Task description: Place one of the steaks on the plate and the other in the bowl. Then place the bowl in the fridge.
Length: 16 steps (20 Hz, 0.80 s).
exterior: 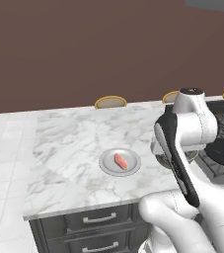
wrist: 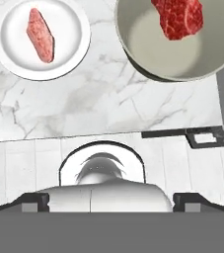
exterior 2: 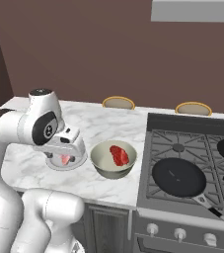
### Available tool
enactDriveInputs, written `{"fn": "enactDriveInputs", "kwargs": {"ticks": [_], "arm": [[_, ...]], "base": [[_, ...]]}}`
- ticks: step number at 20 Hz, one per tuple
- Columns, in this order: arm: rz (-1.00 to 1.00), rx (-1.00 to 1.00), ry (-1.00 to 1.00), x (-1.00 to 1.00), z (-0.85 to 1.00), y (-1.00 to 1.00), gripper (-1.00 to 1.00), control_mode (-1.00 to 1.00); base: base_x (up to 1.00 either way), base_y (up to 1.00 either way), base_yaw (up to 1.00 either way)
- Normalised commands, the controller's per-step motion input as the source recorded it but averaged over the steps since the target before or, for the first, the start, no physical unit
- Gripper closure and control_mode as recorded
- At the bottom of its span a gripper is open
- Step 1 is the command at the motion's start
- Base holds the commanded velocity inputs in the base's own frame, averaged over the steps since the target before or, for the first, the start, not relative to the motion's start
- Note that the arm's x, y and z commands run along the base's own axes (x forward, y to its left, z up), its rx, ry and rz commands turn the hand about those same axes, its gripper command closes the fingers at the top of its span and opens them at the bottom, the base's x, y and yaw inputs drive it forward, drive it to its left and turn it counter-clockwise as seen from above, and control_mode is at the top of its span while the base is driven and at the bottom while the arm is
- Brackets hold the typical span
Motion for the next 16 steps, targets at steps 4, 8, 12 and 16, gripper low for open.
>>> {"fn": "enactDriveInputs", "kwargs": {"ticks": [4, 8, 12, 16], "arm": [[0.00, 0.08, -0.40, 0.10, 0.00, -0.11, -1.00, -1.00], [0.00, -0.03, -0.12, 0.05, 0.00, -0.02, -1.00, -1.00], [-0.07, -0.11, 0.12, 0.00, 0.02, 0.09, -1.00, -1.00], [-0.02, -0.06, 0.21, 0.00, 0.40, 0.14, -1.00, -1.00]], "base": [[0.00, 0.00, 0.00], [0.00, 0.00, 0.00], [0.00, 0.00, 0.00], [0.00, 0.00, 0.00]]}}
